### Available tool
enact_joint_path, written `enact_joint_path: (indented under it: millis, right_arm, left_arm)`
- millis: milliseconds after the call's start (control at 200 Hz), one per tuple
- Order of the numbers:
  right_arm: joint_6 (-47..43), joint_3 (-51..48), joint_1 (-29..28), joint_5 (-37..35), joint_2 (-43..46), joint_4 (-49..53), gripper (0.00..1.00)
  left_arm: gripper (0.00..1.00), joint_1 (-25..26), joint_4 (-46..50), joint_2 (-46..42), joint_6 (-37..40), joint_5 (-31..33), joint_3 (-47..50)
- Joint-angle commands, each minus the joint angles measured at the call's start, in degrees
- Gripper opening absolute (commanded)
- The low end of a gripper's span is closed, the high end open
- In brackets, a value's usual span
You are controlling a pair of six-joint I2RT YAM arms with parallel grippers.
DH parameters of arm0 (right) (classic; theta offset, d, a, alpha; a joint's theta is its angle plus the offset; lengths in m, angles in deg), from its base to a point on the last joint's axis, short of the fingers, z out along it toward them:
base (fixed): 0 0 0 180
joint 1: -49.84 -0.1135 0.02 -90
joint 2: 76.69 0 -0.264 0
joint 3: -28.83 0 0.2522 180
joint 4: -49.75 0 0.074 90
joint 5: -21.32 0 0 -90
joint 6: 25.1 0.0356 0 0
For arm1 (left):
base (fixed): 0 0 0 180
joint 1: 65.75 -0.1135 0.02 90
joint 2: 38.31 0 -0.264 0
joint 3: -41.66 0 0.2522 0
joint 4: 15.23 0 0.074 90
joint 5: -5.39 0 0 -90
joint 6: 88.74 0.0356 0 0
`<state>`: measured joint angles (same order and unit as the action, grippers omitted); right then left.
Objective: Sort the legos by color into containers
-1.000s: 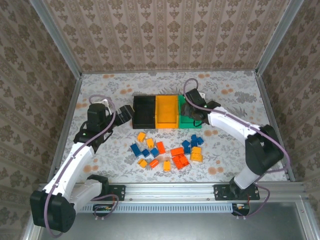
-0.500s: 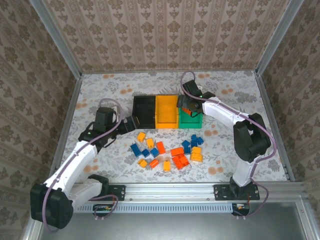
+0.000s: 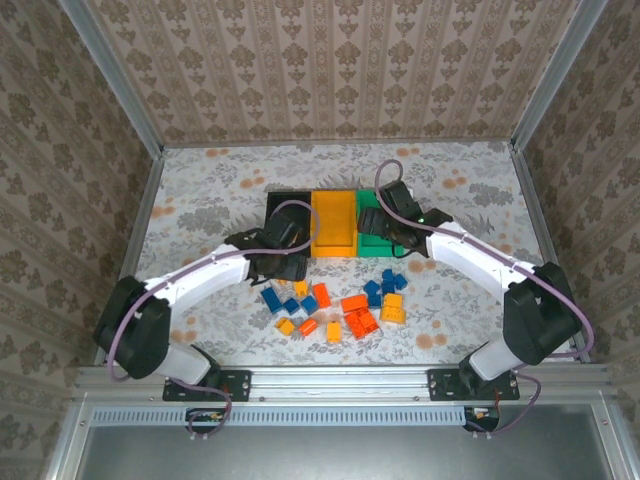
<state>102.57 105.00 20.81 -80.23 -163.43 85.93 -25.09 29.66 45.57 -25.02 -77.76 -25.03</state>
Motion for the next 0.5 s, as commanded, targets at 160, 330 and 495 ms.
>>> enact_joint_path:
  millis: [160,330,495]
  right_arm:
    - [0.74,-3.47,-0.05,0.06,5.02,-0.53,0.87]
    - [0.49,-3.83,0.06,-0.69,6.53,0.05,0.87]
    - [0.22,-3.96,0.27,-1.54,8.57,0.45,0.87]
  left_arm:
    - [0.70,-0.37,-1.27,3.26,2.46,9.02,0.92]
    - [0.68,-1.56,-3.13,6.84,1.78,6.52,1.85]
    - [0.66,-1.47,-4.52,8.44,1.09,4.33,2.80]
